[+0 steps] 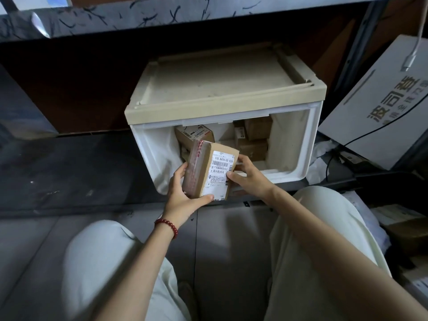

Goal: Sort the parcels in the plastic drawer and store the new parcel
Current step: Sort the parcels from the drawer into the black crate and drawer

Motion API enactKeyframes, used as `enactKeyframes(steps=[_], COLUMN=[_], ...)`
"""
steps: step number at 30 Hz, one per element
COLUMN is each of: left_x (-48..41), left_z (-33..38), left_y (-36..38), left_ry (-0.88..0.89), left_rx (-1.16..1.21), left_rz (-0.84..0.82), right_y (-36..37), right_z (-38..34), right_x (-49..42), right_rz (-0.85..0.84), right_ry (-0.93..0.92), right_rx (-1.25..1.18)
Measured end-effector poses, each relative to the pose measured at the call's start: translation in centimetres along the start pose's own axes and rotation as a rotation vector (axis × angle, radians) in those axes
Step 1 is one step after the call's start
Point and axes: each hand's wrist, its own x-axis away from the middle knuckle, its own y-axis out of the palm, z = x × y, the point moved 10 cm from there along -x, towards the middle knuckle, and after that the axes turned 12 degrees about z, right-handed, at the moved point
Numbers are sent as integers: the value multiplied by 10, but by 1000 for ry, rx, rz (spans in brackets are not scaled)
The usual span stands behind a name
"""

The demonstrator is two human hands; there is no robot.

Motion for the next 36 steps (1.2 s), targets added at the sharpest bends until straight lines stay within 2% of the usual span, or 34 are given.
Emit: enactKeyframes(steps=[5, 11, 20, 24, 33, 36], left_x=[0, -2, 3, 2, -10, -6], left_z=[-3, 10, 18, 12, 10, 11], left_y=[-2, -6, 8, 17, 5, 4], left_ry=[16, 142, 118, 130, 94, 30], left_rx=[-131, -225, -17, -79, -69, -19], left_rz=[46, 126, -31, -95, 2, 12], right_y=[-4, 16, 24, 24, 20, 21], right_z=[6, 8, 8, 10, 4, 4], right_x=[0, 3, 6, 8, 10, 11], right_rz=[52, -76, -157, -128, -108, -103], right_ry=[92, 176, 184, 201, 184, 200], right_rx=[-18, -187, -264, -235, -259, -283])
